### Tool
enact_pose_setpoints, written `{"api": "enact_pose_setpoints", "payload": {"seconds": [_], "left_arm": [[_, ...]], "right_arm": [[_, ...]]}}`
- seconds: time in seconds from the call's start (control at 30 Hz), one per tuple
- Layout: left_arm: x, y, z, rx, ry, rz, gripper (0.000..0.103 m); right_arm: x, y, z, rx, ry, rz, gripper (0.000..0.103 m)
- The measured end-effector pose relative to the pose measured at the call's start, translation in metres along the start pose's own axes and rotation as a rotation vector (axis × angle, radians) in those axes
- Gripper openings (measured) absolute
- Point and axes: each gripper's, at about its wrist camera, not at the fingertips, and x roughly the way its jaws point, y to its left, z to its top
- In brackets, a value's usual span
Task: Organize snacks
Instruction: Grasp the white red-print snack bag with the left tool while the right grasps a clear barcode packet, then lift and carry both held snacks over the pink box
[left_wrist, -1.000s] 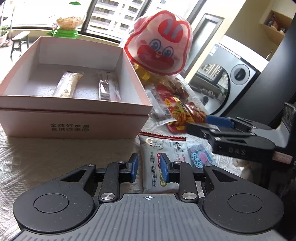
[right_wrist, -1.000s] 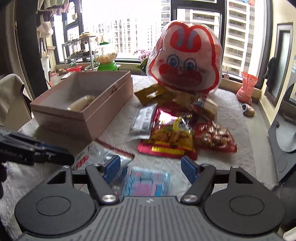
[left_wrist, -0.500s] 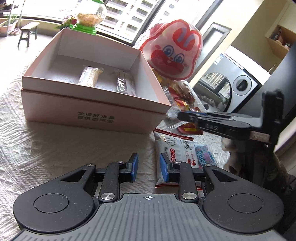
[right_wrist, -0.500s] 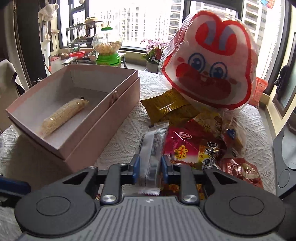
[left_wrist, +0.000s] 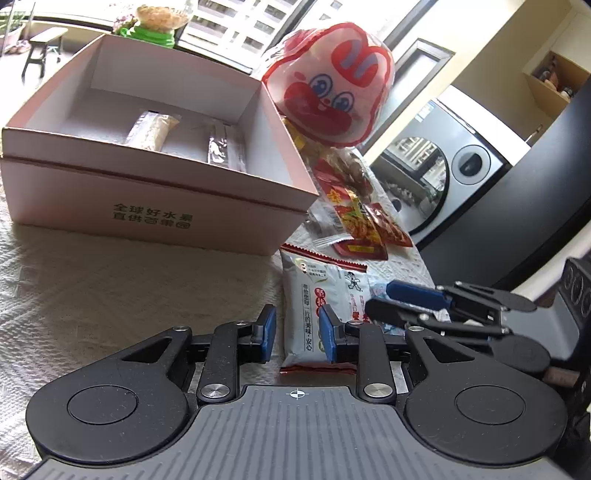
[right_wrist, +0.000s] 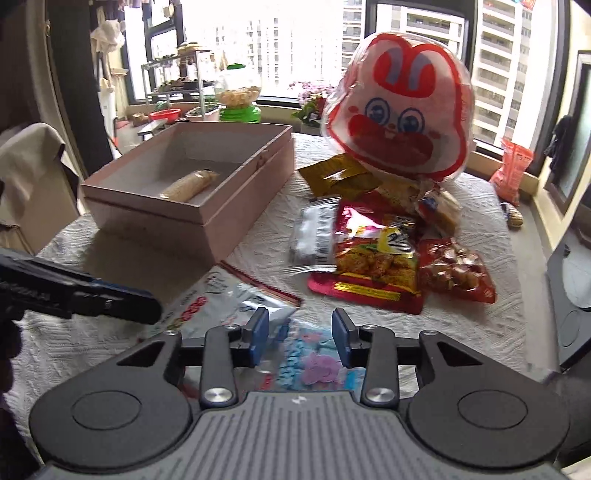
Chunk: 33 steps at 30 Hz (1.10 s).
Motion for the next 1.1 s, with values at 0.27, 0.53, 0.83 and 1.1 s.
{"api": "enact_pose_setpoints", "payload": {"seconds": [0.27,0.53,0.83,1.1], "left_arm": [[0.024,-0.001,0.003,0.003,0.042,-0.082,0.039],[0.021,-0.027,-0.001,0.05,0.054,-0.206,0.038],[0.029,-0.028,0.003,0.024,0.046,-0.088,0.024],[-0.043,-0.004,-0.005,-0.004,-0.08,0.02,0.021]], "right_arm": [[-0.008,0.026,-0.027,-0.09,-0.063,-0.143,0.037],[-0.01,0.013,-0.039,-0.014,-0.079,-0.144,0.039],[-0.014,0.008,-0.037,0.05,-0.086,-0.144,0.06],[0.002,0.004,0.003,-0.065,-0.039,-0.214,0.081]]}}
